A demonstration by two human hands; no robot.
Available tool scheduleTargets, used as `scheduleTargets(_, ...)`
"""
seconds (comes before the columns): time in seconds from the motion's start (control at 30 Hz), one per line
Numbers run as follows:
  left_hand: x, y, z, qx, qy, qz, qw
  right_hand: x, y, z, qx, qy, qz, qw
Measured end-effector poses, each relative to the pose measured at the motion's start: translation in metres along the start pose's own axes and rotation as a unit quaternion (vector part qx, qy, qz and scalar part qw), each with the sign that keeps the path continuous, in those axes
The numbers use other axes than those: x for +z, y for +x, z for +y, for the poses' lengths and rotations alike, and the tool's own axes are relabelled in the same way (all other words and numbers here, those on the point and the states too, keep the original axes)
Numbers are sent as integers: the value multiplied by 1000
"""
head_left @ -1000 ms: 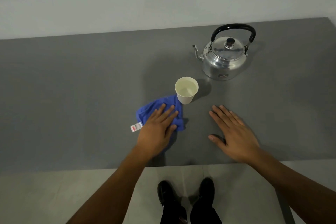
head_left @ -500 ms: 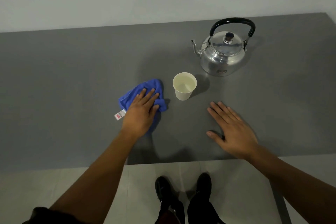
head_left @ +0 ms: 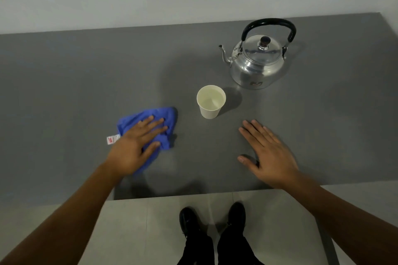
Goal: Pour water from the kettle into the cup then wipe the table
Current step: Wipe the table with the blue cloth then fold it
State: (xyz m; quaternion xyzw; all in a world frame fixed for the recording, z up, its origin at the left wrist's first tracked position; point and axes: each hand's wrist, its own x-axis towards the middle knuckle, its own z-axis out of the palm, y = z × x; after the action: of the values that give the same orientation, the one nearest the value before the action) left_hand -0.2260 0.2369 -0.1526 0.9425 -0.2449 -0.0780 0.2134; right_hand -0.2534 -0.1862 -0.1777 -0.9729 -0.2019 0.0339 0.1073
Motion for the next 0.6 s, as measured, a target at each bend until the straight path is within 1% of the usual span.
scheduleTargets(0.13, 5, 63, 7, -117, 15, 71, 991, -1, 0, 1, 0, 2, -4, 1000)
scheduleTargets(0.2, 18, 82, 26, -171, 35, 79, 981, -2, 0, 1, -2, 3, -1, 1000)
scheduleTargets(0.23, 25, 82, 36, -177, 43, 73, 980, -2, 0, 1, -4, 5, 0, 1000)
scheduleTargets(0.27, 31, 78, 46, -162, 49, 63, 984, -3, 0, 1, -5, 5, 1, 1000)
scheduleTargets(0.37, 39, 37, 63, -59, 35, 6, 998, -2, 0, 1, -5, 5, 3, 1000)
scheduleTargets(0.43, 36, 5, 55, 5, 24, -36, 999, -2, 0, 0, -4, 6, 6, 1000)
scheduleTargets(0.5, 22, -12, 32, 53, 39, -68, 996, -2, 0, 0, -5, 7, 6, 1000)
scheduleTargets(0.57, 3, -7, 6, 62, 41, -66, 995, -2, 0, 0, -6, 6, 5, 1000)
scheduleTargets(0.6, -6, 3, -3, 46, 37, -57, 997, -2, 0, 0, -6, 7, 5, 1000)
